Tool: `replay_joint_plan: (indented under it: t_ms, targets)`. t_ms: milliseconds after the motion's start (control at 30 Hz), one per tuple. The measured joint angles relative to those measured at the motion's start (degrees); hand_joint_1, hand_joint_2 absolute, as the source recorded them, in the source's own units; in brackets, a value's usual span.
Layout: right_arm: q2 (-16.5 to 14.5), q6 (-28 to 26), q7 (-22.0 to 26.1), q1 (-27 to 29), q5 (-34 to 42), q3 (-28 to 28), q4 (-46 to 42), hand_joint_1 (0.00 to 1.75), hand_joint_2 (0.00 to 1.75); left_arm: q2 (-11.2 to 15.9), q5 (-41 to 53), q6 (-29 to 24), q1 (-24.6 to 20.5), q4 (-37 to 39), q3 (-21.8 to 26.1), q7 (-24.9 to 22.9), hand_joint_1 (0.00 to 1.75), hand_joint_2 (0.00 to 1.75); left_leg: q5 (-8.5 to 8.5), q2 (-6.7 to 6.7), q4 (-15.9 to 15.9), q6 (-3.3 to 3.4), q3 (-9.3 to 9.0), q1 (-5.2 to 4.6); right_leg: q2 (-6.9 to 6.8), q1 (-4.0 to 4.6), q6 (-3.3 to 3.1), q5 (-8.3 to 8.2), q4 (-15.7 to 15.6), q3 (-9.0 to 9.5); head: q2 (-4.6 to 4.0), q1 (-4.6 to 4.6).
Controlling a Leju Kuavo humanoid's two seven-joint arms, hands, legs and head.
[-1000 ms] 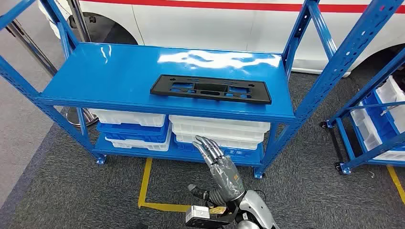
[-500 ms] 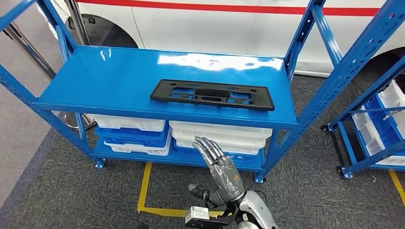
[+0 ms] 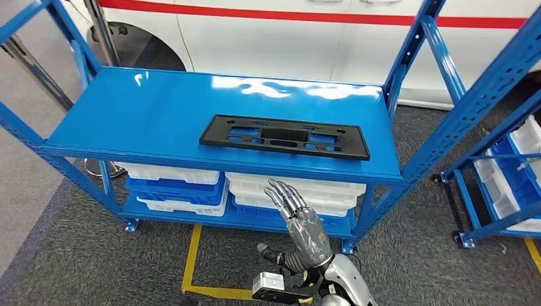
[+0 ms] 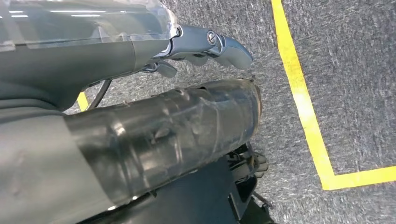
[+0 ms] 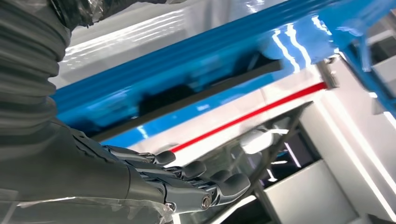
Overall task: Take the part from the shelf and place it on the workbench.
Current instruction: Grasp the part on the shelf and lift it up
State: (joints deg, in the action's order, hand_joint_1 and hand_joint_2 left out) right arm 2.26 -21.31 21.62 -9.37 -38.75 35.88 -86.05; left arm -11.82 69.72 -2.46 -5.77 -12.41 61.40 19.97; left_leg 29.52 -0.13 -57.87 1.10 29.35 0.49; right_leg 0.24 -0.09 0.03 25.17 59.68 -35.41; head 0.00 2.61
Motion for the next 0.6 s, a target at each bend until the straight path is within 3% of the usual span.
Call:
replay_joint_plan:
  t_ms: [67,133,200,233,267,300,333,400,433,467,600]
  targets:
    - [0.14,-0.13,-0.04,0.2,-0.26,-0.21,-0.17,0.0,1.75,0.02,-0.01,-0.08,-0.07,0.0,0.0,0.02,0.0,0.0,0.54,0.12,0.0,-0.63,-0.24,0.0,0.15,-0.25,-0.57,0.35,-0.57,0.55,0.0,-0.02]
    - [0.21,-0.35,-0.08,0.3,-0.5,-0.4,-0.41,0.0,1.75,0.04,-0.02,-0.14,-0.16,0.0,0.0,0.06,0.0,0.0,2.28,0.15,-3.43,-1.1,1.21,0.02,0.06,-0.58,-1.17,0.7,-1.28,1.63,0.0,-0.11]
    - [0.26,-0.6,-0.21,0.39,-0.71,-0.58,-0.54,0.0,1.75,0.04,-0.02,-0.13,-0.1,0.0,0.0,0.08,0.0,0.0,4.99,0.13,-11.34,-1.33,5.68,0.12,-0.12,-0.53,-1.61,1.38,-1.47,2.55,0.0,-0.2]
    - [0.29,-0.69,-0.32,0.48,-0.84,-0.73,-0.55,0.0,1.75,0.04,-0.02,-0.12,0.0,0.0,0.0,0.08,0.0,0.0,5.73,0.14,-15.05,-1.43,8.16,0.14,-0.12,-0.5,-1.69,1.79,-1.46,2.99,0.0,-0.2]
    - [0.34,-0.74,-0.42,0.58,-0.94,-0.89,-0.55,0.0,1.75,0.05,-0.02,-0.12,0.13,0.0,0.01,0.08,0.0,0.0,5.28,0.15,-16.94,-1.47,9.87,0.14,-0.05,-0.47,-1.72,2.23,-1.46,3.53,0.0,-0.2]
    - [0.4,-0.77,-0.5,0.65,-1.03,-1.06,-0.56,0.0,1.75,0.06,-0.02,-0.12,0.25,0.0,0.01,0.08,0.0,0.0,3.61,0.15,-16.61,-1.44,10.57,0.14,0.06,-0.46,-1.68,2.71,-1.45,4.17,0.0,-0.2]
    - [0.47,-0.8,-0.55,0.68,-1.08,-1.2,-0.58,0.0,1.75,0.08,-0.02,-0.12,0.33,0.0,0.02,0.08,0.0,0.0,0.89,0.16,-13.95,-1.33,10.09,0.14,0.18,-0.46,-1.58,3.23,-1.45,4.92,0.0,-0.2]
    - [0.58,-0.84,-0.59,0.68,-1.18,-1.38,-0.63,0.0,1.75,0.1,-0.02,-0.12,0.38,0.0,0.02,0.07,0.0,0.0,-4.09,0.14,-6.34,-0.92,7.62,0.01,0.33,-0.36,-1.16,4.41,-1.42,6.16,0.0,-0.19]
    - [0.61,-0.87,-0.62,0.67,-1.27,-1.44,-0.68,0.0,1.75,0.11,-0.01,-0.12,0.32,0.0,0.02,0.07,0.0,0.0,-4.98,0.14,-3.52,-0.59,6.44,-0.11,0.37,-0.29,-0.83,4.91,-1.38,6.46,0.0,-0.19]
    - [0.64,-0.91,-0.66,0.67,-1.38,-1.53,-0.75,0.0,1.75,0.11,-0.01,-0.12,0.26,0.0,0.01,0.07,0.0,0.0,-4.96,0.12,-1.97,-0.26,5.76,-0.24,0.39,-0.24,-0.5,5.24,-1.39,6.63,0.0,-0.16]
    - [0.82,-0.98,-0.76,0.62,-2.01,-2.1,-1.31,0.0,1.75,0.12,-0.01,-0.13,0.3,0.0,0.0,0.05,0.0,0.0,-3.56,0.02,-0.58,1.31,4.09,-0.14,0.31,-0.21,0.66,5.85,0.08,7.0,0.0,-0.17]
